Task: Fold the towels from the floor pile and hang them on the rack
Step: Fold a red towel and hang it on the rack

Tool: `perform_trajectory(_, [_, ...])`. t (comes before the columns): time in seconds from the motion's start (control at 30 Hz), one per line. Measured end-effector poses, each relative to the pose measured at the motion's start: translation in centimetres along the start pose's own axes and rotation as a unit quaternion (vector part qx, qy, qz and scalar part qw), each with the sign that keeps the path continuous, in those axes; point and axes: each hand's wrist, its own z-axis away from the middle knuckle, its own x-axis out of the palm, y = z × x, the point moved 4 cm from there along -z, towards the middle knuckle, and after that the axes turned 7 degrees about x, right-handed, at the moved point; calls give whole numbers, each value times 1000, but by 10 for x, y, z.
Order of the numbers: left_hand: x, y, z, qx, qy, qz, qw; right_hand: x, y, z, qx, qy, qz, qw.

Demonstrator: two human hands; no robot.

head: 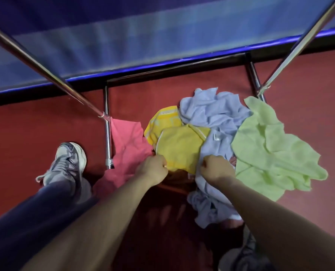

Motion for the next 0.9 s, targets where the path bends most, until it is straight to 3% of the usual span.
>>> perform_trajectory(0.17, [-6, -12, -30, -40, 69, 15, 997, 12, -6, -24, -19, 16, -27, 999])
perform_trajectory(0.57, [2, -5, -35, -63, 81, 23, 994, 34, -14, -29, -66, -18, -22, 997])
perform_trajectory(0.67, [12, 3, -24, -53, 47, 77, 994, 37, -23, -15, -90, -9, 5, 996])
perform_trajectory(0.8, [26, 26, -1, -39, -72, 288, 954, 41, -37, 10, -96, -13, 42, 994])
perform_trajectory(0.9, [10, 42, 14, -17, -103, 310, 945, 36, -38, 27, -69, -4, 8, 998])
